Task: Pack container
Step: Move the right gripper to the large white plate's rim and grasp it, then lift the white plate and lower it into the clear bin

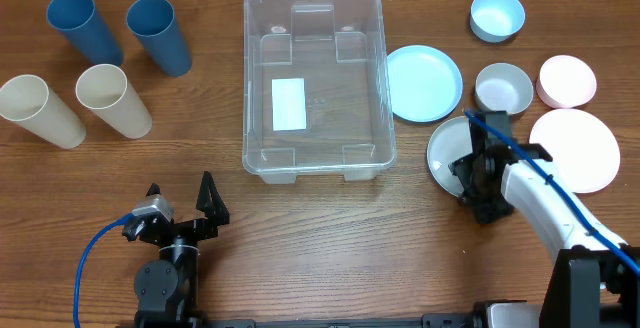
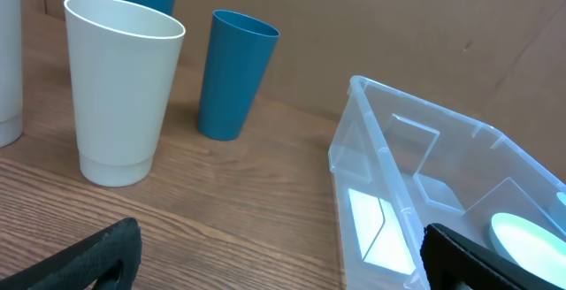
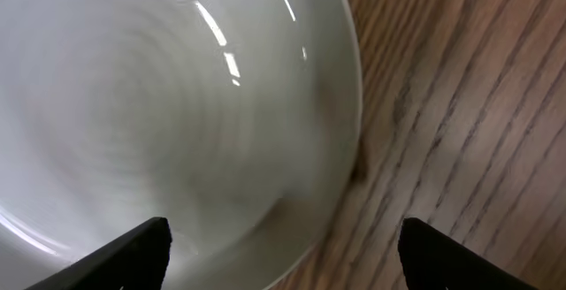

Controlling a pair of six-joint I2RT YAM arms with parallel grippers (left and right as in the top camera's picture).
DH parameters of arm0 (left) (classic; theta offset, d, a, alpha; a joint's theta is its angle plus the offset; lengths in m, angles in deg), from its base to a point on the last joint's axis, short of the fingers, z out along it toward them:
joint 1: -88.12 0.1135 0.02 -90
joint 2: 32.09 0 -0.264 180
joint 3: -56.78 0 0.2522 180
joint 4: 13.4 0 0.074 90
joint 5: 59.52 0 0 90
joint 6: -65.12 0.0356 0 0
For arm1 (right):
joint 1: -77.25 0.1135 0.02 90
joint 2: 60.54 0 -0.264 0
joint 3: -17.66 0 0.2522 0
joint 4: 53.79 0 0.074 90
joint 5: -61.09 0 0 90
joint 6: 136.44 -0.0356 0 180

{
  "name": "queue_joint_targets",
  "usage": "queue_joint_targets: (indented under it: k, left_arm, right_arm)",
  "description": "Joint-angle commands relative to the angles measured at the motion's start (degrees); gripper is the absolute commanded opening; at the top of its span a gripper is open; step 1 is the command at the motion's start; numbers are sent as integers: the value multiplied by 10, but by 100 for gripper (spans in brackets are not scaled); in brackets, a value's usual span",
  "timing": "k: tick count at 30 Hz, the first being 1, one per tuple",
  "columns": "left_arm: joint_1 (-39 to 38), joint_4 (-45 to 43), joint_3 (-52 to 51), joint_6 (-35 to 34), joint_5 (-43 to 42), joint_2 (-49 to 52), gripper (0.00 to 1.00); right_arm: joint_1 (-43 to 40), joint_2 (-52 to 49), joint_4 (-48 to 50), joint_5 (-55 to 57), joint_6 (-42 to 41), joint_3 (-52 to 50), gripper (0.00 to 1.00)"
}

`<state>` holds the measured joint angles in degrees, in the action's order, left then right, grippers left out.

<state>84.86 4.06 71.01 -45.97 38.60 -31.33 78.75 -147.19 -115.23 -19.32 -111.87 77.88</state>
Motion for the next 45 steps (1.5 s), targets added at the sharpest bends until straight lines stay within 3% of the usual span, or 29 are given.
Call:
queue_joint_targets:
  k: [1, 6, 12, 20, 25, 37, 45]
  left_arm:
    - [4, -1, -2, -4, -5, -5, 100]
    - [4, -1, -2, -3, -5, -5, 100]
    - [4, -1, -2, -3, -5, -5, 100]
    - [4, -1, -2, -3, -5, -5, 100]
    - [4, -1, -2, -3, -5, -5, 100]
    - [4, -1, -2, -4, -5, -5, 100]
    - [4, -1, -2, -3, -5, -5, 100]
  right_arm:
    - [-3, -2, 18, -4, -1, -21, 76]
    - [-3, -2, 47, -2, 16, -23, 44]
    - [-3, -2, 82, 0, 26, -50, 33]
    - [-3, -2, 101, 0, 29, -79, 4]
    - [-3, 6, 87, -2, 46, -60, 4]
    - [-3, 127, 8, 30, 74, -19, 4]
    - [-3, 184, -74, 54, 180, 113, 4]
